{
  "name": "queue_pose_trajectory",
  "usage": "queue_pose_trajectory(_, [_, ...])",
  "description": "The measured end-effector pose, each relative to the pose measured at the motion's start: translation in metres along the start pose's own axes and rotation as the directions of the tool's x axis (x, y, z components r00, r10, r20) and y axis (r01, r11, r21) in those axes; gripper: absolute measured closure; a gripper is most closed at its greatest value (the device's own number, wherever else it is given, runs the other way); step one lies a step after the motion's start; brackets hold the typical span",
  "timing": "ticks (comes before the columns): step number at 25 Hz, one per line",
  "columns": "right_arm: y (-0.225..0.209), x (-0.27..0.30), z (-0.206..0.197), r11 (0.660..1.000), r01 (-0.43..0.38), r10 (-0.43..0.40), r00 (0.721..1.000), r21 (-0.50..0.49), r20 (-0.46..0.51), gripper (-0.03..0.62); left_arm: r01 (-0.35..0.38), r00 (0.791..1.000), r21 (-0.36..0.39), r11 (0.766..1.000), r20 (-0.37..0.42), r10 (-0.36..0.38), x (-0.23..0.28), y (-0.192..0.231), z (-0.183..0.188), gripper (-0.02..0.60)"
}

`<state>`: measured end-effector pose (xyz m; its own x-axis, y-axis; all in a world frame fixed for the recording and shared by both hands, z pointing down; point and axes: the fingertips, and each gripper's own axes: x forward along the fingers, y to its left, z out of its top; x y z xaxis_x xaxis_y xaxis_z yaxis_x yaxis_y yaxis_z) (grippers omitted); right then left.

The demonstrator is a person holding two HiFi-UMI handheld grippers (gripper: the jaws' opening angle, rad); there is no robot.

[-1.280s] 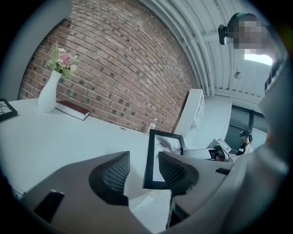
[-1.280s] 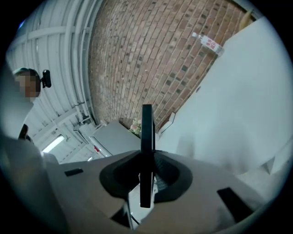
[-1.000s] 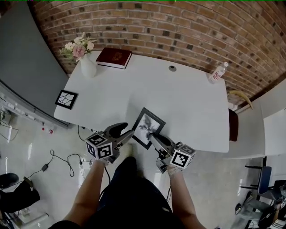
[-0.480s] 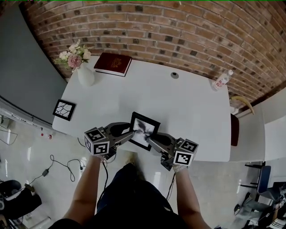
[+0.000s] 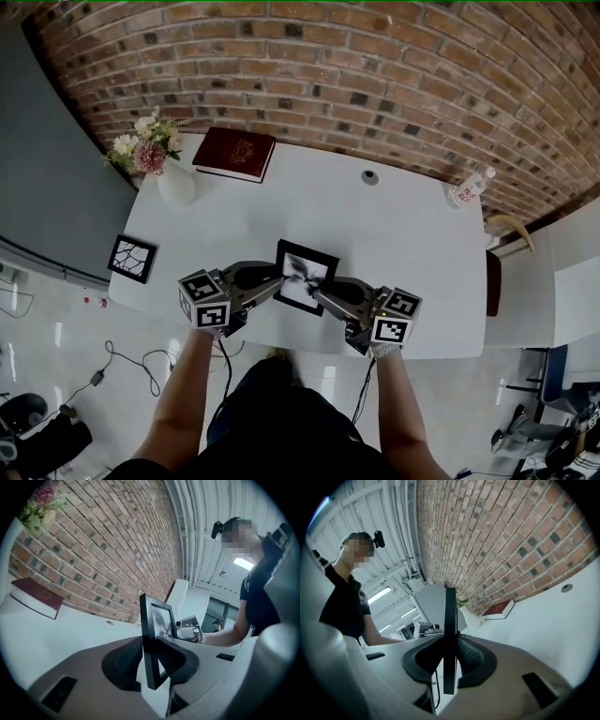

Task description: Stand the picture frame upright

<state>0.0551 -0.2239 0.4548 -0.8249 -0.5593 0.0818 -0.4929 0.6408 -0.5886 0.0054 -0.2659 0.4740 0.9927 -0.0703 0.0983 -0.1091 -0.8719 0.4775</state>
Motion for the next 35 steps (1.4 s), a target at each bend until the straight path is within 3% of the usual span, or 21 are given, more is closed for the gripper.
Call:
queue_pose_trajectory(12, [-0.064,0.025,0.034,0.993,0.119,-0.119,0.993,-0.020,-0.009,0.513,-0.016,1.000,-0.011,1.000,0.015,0.016,0.016,0.054,0.031,0.483])
queue_pose_trajectory(23, [-0.097,0.032,0.056,0.963,0.252,-0.248,0.968,-0.096,0.046,0.502,-0.074,0.997,0.084,0.994,-0.032,0.077,0.027,0.077,0.050,0.483])
queue_pose_trajectory(28, [-0.102,0.038,0.073,0.943,0.269,-0.264,0.963,-0.197,0.048,0.500,-0.093,0.994,0.116,0.989,-0.046,0.098,0.030,0.089,0.061,0.484])
queue_pose_trajectory(35, [-0.117,0.048,0.101,0.940,0.265,-0.251,0.964,-0.214,0.089,0.500,-0.130,0.989,0.162,0.978,-0.043,0.139,0.037,0.106,0.091,0.485])
